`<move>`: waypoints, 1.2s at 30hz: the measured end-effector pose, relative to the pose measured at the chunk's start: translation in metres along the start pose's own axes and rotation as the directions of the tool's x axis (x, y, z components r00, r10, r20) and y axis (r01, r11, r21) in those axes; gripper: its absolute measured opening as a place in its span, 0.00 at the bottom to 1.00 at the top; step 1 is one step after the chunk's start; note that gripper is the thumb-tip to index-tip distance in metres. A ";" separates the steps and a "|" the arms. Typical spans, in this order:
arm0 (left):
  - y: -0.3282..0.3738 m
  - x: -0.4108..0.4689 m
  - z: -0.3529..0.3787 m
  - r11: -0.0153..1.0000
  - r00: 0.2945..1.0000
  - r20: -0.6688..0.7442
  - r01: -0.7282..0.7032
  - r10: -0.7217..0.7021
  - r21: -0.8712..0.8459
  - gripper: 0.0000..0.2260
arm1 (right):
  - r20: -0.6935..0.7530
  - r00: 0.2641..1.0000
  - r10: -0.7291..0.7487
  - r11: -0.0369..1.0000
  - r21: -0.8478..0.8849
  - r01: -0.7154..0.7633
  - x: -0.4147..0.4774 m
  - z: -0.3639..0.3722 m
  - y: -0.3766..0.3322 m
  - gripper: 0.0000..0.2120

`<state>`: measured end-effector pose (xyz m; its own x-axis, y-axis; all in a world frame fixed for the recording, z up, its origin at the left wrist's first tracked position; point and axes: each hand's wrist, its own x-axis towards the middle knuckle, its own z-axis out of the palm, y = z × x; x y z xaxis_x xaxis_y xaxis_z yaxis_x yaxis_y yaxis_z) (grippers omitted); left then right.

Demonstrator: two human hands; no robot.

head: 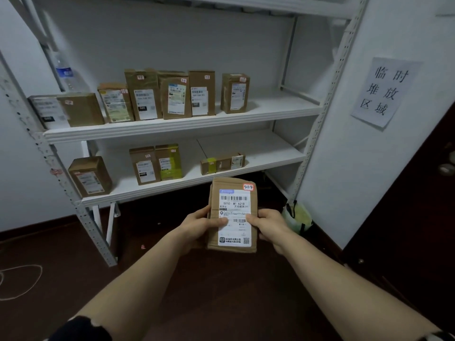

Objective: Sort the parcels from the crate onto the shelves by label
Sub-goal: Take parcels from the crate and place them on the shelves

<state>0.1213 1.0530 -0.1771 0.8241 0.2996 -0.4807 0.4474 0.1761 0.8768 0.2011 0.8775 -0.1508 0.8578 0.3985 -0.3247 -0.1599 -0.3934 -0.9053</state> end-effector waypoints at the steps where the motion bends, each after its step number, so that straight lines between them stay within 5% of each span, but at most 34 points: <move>1: 0.004 0.007 -0.005 1.000 1.000 0.000 -0.001 0.001 0.002 0.35 | 0.000 1.000 0.004 1.000 -0.006 -0.004 0.008 0.003 -0.003 0.11; 17: 0.055 0.110 -0.064 1.000 0.999 -0.039 0.005 -0.006 -0.026 0.42 | 0.089 0.994 0.062 0.995 0.073 -0.068 0.125 0.033 -0.052 0.12; 28: 0.070 0.174 -0.061 0.995 0.987 -0.145 0.064 -0.074 -0.078 0.43 | 0.303 0.951 0.060 0.998 -0.003 -0.062 0.240 0.024 -0.063 0.12; 31: 0.070 0.181 -0.067 0.995 0.983 -0.167 0.073 -0.082 -0.062 0.49 | 0.367 0.929 0.052 0.997 -0.068 -0.029 0.262 0.026 -0.066 0.21; 36: 0.071 0.188 -0.074 0.991 0.988 -0.100 0.125 -0.120 0.050 0.60 | 0.482 0.876 -0.025 0.995 -0.075 0.070 0.303 0.029 -0.080 0.50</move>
<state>0.2822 1.1913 -0.2057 0.7259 0.3684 -0.5808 0.5636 0.1654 0.8093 0.4594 1.0536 -0.1850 0.5201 0.7581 -0.3934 -0.0624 -0.4256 -0.9027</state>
